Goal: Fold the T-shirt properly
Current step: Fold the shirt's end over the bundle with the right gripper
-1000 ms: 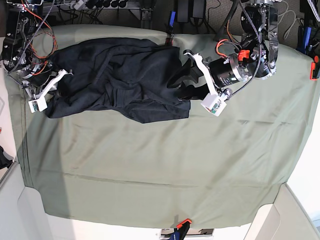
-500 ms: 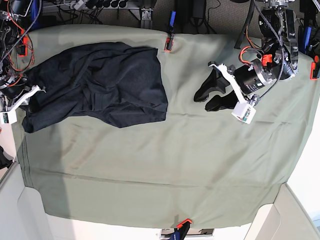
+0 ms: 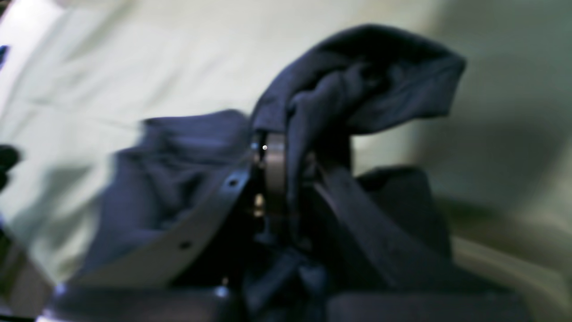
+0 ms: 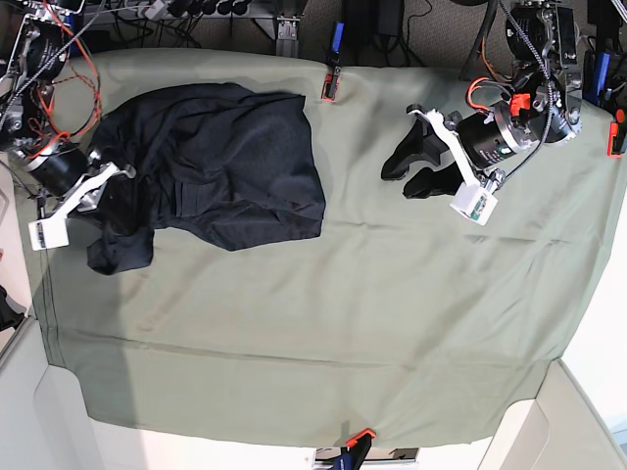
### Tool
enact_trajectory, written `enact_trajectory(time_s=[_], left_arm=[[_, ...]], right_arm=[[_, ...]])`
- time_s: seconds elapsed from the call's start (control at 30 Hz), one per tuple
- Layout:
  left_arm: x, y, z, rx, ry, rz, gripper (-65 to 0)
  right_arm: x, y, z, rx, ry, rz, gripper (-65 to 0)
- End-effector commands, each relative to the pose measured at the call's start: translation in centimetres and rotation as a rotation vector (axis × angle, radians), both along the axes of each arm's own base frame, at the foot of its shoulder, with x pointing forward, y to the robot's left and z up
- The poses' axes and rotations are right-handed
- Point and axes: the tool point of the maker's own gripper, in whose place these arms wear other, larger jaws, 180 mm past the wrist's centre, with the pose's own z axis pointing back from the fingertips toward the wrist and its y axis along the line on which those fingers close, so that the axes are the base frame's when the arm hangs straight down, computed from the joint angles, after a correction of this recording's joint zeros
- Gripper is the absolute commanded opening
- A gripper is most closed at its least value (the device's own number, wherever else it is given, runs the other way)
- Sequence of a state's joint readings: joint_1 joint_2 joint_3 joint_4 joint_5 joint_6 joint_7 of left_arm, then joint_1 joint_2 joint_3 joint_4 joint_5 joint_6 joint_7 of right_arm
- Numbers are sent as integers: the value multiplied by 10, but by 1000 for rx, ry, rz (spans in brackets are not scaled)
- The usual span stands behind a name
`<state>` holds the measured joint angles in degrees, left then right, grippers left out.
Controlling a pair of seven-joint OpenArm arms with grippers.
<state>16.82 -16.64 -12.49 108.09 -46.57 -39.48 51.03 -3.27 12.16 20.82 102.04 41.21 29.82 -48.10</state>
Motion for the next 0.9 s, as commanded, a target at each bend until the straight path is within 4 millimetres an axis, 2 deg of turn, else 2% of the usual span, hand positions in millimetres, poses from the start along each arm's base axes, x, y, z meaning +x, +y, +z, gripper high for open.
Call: enact_trajectory(time_s=[0.0,0.13,0.23,0.5,0.67,0.7,0.8,0.83,0.87], left_arm=[[6,-1,13,-18,-46,-6,-324],[6,-1,13,-21,-47,-7,-324],[6,-2,15,-33,-48,-7,-324],[4,-2,14,-37,-43,-8,-324],[4,-3,15,-45,-44,-8,-324],[4,-4,16,-54,-44,-9,-324],[1,-7,17,-79,-28,-21,-324],[0,-8,17,-84,-22,-24,-324],[0,-9,16,-84,-16,-27,-324]], right_arm=[[-1,14,10,21,-41,28,-650],[-26,66,3,82,-15,108,-650],[-38,95,6,105,-23,147,-650],[-46,154,12,153,-37,234,-650],[-49,177,-2,66,-22,281,-650],[-50,180,-3,54,-22,293,-599],[-53,186,-7,22,-19,313,-298],[-54,189,-6,23,-20,322,-238],[-55,192,-5,29,-22,333,-208]])
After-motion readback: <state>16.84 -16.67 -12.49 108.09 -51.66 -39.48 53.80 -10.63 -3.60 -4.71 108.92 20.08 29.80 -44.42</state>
